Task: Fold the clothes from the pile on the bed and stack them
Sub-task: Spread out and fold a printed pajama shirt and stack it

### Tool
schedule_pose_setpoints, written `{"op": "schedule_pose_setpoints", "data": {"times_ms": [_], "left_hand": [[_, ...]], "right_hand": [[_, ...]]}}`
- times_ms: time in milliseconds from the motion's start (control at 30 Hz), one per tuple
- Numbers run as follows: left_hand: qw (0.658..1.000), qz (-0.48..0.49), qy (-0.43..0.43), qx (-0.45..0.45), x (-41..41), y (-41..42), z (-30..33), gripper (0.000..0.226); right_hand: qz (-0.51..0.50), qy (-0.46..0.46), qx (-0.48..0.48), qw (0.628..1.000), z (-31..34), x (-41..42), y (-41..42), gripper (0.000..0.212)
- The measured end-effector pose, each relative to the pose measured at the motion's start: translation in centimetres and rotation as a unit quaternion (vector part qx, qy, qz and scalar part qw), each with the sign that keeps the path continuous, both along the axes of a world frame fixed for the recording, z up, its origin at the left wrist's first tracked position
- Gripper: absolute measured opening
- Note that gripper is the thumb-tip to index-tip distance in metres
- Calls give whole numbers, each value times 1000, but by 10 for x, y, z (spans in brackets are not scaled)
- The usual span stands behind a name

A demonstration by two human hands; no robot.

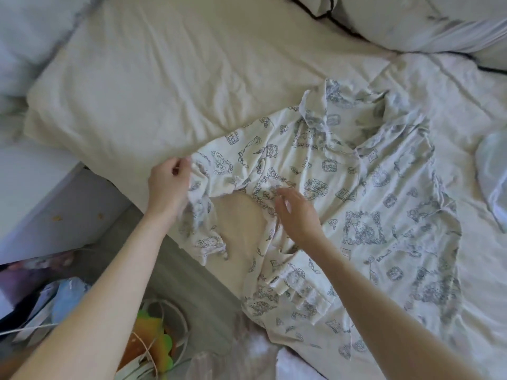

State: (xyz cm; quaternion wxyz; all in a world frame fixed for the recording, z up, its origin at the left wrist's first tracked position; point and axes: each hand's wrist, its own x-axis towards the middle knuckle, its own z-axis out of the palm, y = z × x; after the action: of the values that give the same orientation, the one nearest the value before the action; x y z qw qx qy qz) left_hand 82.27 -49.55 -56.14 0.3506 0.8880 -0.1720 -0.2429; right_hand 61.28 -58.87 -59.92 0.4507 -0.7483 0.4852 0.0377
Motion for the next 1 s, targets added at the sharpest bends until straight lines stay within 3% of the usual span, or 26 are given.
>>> {"op": "schedule_pose_setpoints", "data": {"times_ms": [67,133,233,367,467,533,633,700,867,933,1000], "left_hand": [[994,35,88,-50,-27,-4,10,33],[985,48,145,-79,-48,-9,19,28],[977,60,177,-100,-54,-12,28,24],[943,153,258,-141,-49,-10,38,23],[937,156,274,-149,-49,-3,45,18],[931,139,295,-165,-52,4,46,11],[934,124,286,-175,-56,17,40,40],[939,98,283,-169,-56,27,32,53],[967,-86,239,-28,-56,49,-3,69],[969,-138,205,4,-59,49,-13,66],[975,-150,167,0,-58,43,-17,56]], "right_hand": [[-143,-77,140,977,13,-13,13,35],[-205,-122,278,931,18,-25,26,35],[-182,-135,374,900,15,-23,42,45],[-105,-104,419,896,14,-17,66,41],[-164,-134,485,849,14,-16,82,39],[-196,-138,464,853,14,-12,84,43],[-158,-95,344,921,6,-4,77,33],[-141,-88,320,933,1,1,74,32],[-166,-109,325,924,-7,18,84,26],[-178,-119,345,914,-8,22,89,17],[-187,-126,368,902,-6,24,91,21]]}}
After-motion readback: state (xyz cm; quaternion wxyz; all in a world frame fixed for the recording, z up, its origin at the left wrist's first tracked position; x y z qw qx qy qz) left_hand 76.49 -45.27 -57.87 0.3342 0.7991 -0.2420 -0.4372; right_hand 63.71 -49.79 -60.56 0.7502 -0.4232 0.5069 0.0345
